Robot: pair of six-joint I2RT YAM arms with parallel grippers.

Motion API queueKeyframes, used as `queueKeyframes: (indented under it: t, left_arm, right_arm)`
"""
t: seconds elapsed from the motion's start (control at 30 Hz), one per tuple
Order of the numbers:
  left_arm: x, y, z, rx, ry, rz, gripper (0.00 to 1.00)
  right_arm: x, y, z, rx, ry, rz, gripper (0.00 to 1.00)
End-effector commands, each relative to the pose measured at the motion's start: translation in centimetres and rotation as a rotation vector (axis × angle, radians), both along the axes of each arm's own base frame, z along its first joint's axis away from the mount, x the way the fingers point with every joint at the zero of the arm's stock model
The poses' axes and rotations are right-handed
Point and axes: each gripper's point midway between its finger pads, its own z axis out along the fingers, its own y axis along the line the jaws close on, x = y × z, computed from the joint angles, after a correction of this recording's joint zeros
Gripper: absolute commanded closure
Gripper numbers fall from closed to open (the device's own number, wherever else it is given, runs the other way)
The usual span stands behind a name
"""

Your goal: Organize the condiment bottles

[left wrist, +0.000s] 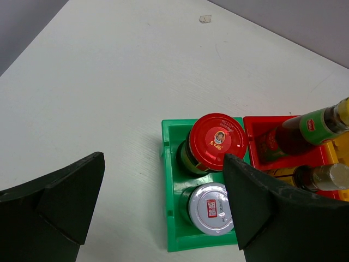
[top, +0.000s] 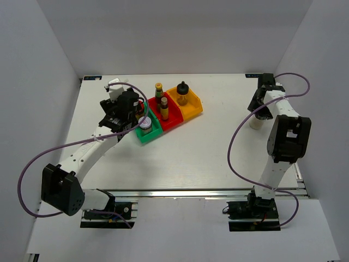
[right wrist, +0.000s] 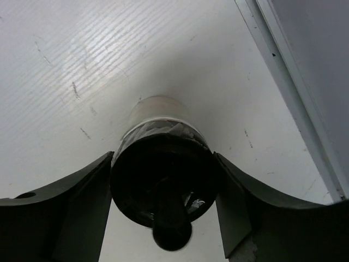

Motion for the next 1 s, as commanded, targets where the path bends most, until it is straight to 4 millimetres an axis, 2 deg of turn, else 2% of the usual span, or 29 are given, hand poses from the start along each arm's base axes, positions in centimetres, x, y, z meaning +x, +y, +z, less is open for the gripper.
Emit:
queueKeyframes:
  t: [0.0, 0.07, 0.27, 0.3, 0.33, 0.43, 0.47, 0.53, 0.57, 0.6, 0.63, 0.67, 0.7, 0.73, 0.83, 0.87, 0.9, 0.97]
  left_arm:
    - [0.3, 0.4, 1.8, -0.011, -0.042, 0.02, 0.02]
    - [0.1, 0.5, 1.8, -0.008, -0.04, 0.026, 0.02]
    - [-0.5, 0.9, 2.0, -0.008, -0.044, 0.035, 0.02]
    - [-0.6, 1.0, 2.1, -0.01, -0.048, 0.034, 0.02]
    - [-0.7, 1.0, 2.2, -0.013, -0.051, 0.033, 0.02]
    - [-1.0, 1.1, 2.6, -0.024, -0.068, 0.031, 0.02]
    - [-1.2, 1.2, 2.5, -0.024, -0.068, 0.031, 0.02]
    - [-1.4, 1.3, 2.6, -0.024, -0.068, 0.032, 0.02]
    - [-1.5, 1.4, 2.6, -0.026, -0.068, 0.039, 0.02]
    - [-1.7, 1.5, 2.6, -0.029, -0.068, 0.042, 0.02]
    - [-1.9, 1.6, 2.3, -0.028, -0.054, 0.043, 0.02]
    - [-2.1, 1.5, 2.1, -0.036, -0.052, 0.04, 0.02]
    - [-2.2, 1.5, 2.0, -0.039, -0.052, 0.035, 0.02]
    - [-2.4, 1.5, 2.4, -0.05, -0.067, 0.031, 0.02]
    - [-2.7, 1.4, 2.2, -0.069, -0.077, 0.019, 0.02]
    - [-2.8, 1.3, 2.3, -0.074, -0.079, 0.012, 0.02]
    - [-2.8, 1.2, 2.3, -0.078, -0.079, 0.007, 0.02]
    - [-2.8, 1.1, 2.2, -0.08, -0.078, 0.001, 0.02]
  right_arm:
    - [1.3, -0.6, 1.9, -0.015, -0.07, -0.012, 0.34]
    - [1.4, -0.4, 2.0, -0.012, -0.08, 0.005, 0.4]
    - [2.0, 1.1, 3.2, 0.03, -0.123, 0.124, 0.48]
    - [1.9, 1.6, 3.3, 0.032, -0.122, 0.161, 0.49]
    - [2.1, 2.0, 4.2, 0.025, -0.152, 0.18, 0.5]
    - [2.4, 4.6, 6.0, 0.025, -0.198, 0.291, 0.55]
    - [2.9, 7.2, 6.8, 0.033, -0.222, 0.354, 0.56]
    - [3.6, 9.9, 8.6, 0.043, -0.275, 0.448, 0.56]
    - [3.9, 12.7, 9.6, 0.053, -0.305, 0.514, 0.56]
    - [4.2, 14.5, 10.0, 0.068, -0.315, 0.571, 0.56]
    - [4.8, 16.1, 11.6, 0.076, -0.358, 0.605, 0.56]
    - [4.8, 18.9, 12.3, 0.1, -0.376, 0.668, 0.56]
    - [5.0, 20.5, 12.5, 0.111, -0.385, 0.706, 0.56]
    - [5.2, 22.9, 14.0, 0.122, -0.425, 0.758, 0.56]
    - [6.0, 26.7, 15.0, 0.159, -0.478, 0.834, 0.57]
    - [6.2, 28.4, 16.4, 0.172, -0.516, 0.867, 0.58]
    - [6.7, 29.4, 15.8, 0.18, -0.514, 0.885, 0.59]
    - [7.4, 31.4, 17.2, 0.205, -0.56, 0.917, 0.59]
